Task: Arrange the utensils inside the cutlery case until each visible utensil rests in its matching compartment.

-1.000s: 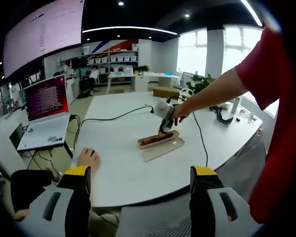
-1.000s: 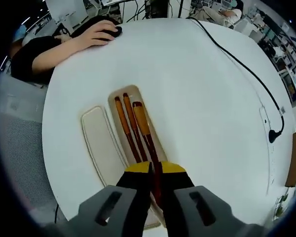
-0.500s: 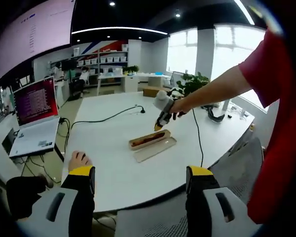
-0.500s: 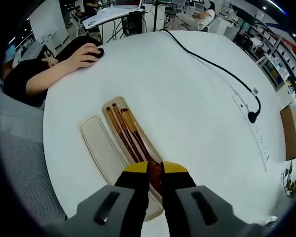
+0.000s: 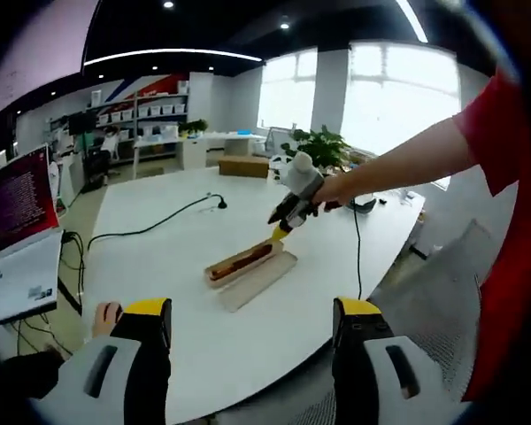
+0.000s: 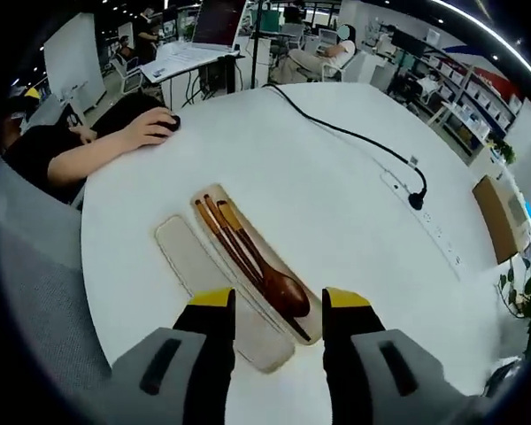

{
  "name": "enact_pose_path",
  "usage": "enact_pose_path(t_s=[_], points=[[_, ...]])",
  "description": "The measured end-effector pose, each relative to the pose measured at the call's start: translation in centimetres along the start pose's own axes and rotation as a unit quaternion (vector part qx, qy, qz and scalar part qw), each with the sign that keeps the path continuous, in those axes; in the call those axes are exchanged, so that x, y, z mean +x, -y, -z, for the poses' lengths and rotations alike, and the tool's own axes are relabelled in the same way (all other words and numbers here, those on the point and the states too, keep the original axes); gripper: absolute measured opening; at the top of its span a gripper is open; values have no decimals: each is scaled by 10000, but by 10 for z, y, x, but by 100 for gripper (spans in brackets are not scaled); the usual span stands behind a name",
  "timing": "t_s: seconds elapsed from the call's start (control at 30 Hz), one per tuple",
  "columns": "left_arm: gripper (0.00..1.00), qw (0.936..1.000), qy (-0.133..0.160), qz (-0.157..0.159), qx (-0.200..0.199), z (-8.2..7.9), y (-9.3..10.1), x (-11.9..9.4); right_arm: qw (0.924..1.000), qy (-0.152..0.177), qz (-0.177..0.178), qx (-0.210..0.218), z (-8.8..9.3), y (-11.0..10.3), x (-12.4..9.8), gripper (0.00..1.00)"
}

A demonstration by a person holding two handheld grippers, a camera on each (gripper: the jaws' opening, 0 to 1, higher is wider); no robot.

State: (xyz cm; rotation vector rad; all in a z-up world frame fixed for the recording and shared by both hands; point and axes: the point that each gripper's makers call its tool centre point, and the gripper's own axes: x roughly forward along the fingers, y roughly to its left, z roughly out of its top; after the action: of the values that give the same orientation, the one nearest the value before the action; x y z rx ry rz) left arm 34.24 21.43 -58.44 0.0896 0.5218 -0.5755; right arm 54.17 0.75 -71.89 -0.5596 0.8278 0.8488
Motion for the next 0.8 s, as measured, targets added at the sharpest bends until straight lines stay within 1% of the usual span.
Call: enact_pose_path(t_s=[0.07, 0.13, 0.2, 0.27, 0.3, 0.37, 0.4, 0.47, 0.5, 0.53, 0.57, 0.6, 0.63, 0.67, 0.7, 0.73, 0.77, 0.8], points=[[76, 9999, 20, 96, 95, -1, -4, 12, 9999, -4, 60, 150, 7, -4, -4, 44], [76, 9998, -27, 182, 65, -1, -8, 23, 9997, -74, 111, 211, 16, -8, -7, 44], [76, 9993, -31, 370, 64, -3, -6, 29, 9995, -132, 164, 236, 22, -12, -12, 44], [76, 9988, 61, 465, 143, -5, -6, 32, 9992, -139, 210, 321, 27, -13, -16, 45], [76, 9985, 63, 521, 142, -5, -6, 34, 9991, -130, 220, 338, 28, -16, -17, 45], [76, 9979, 8, 631, 139, 0, -10, 42, 9991, -70, 228, 354, 30, -23, -21, 48], [76, 9976, -14, 660, 209, 4, -15, 50, 9989, -22, 263, 379, 30, -24, -22, 50], [76, 9977, -119, 638, 207, 14, -25, 63, 9986, 1, 333, 420, 33, -26, -25, 53], [76, 9976, -145, 644, 207, 16, -26, 66, 9984, 22, 362, 431, 34, -26, -27, 54], [75, 9971, -285, 673, 225, 23, -29, 72, 9983, 46, 362, 446, 35, -27, -27, 54], [75, 9968, -285, 688, 294, 25, -30, 76, 9984, 75, 346, 449, 36, -30, -29, 55], [76, 9967, -168, 636, 465, 24, -34, 81, 9985, 79, 338, 422, 37, -31, -29, 55], [79, 9969, -124, 501, 599, 24, -39, 86, 9987, 84, 347, 352, 39, -31, -30, 56], [82, 9964, -154, 545, 634, 25, -38, 89, 9989, 91, 352, 303, 41, -29, -29, 57], [83, 9959, -131, 614, 648, 27, -36, 95, 9989, 97, 357, 289, 42, -28, -30, 57], [82, 9961, -168, 636, 591, 29, -36, 99, 9988, 83, 410, 254, 46, -25, -29, 57], [81, 9961, -308, 689, 450, 35, -34, 105, 9986, 52, 496, 168, 49, -21, -29, 55], [81, 9961, -336, 695, 424, 37, -34, 109, 9985, 14, 528, 119, 54, -17, -28, 55]])
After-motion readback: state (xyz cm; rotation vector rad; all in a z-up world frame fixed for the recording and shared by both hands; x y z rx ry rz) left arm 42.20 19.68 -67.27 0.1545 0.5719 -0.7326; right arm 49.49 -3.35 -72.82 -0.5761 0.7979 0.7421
